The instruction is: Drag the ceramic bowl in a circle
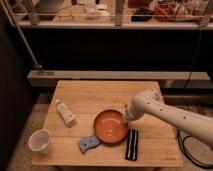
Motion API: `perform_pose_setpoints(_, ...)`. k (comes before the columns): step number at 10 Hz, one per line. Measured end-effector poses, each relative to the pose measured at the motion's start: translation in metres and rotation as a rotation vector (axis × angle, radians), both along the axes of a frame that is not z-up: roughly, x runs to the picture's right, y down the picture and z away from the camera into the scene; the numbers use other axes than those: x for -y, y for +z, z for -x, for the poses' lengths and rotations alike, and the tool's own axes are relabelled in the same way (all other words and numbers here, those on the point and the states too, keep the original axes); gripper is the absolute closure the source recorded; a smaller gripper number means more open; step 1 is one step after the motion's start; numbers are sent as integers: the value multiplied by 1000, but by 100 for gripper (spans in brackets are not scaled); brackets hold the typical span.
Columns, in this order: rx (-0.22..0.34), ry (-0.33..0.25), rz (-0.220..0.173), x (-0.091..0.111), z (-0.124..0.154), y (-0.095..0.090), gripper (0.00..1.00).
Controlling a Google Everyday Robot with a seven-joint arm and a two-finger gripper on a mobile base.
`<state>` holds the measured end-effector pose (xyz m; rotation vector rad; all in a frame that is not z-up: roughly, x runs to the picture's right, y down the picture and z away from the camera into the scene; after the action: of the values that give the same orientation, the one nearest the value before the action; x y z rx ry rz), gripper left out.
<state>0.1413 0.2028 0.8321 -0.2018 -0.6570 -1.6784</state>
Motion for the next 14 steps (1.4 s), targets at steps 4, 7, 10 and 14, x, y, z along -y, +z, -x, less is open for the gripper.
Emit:
perform_pose_setpoints(4,34,-29,-56,11,46,7,99)
perform_pose_setpoints(7,58,-34,-117,58,66,22,99)
perform_pose_setpoints(10,91,-3,-111,88,71,40,99)
perform_pose_setpoints(14,46,102,-95,100,21,51,99)
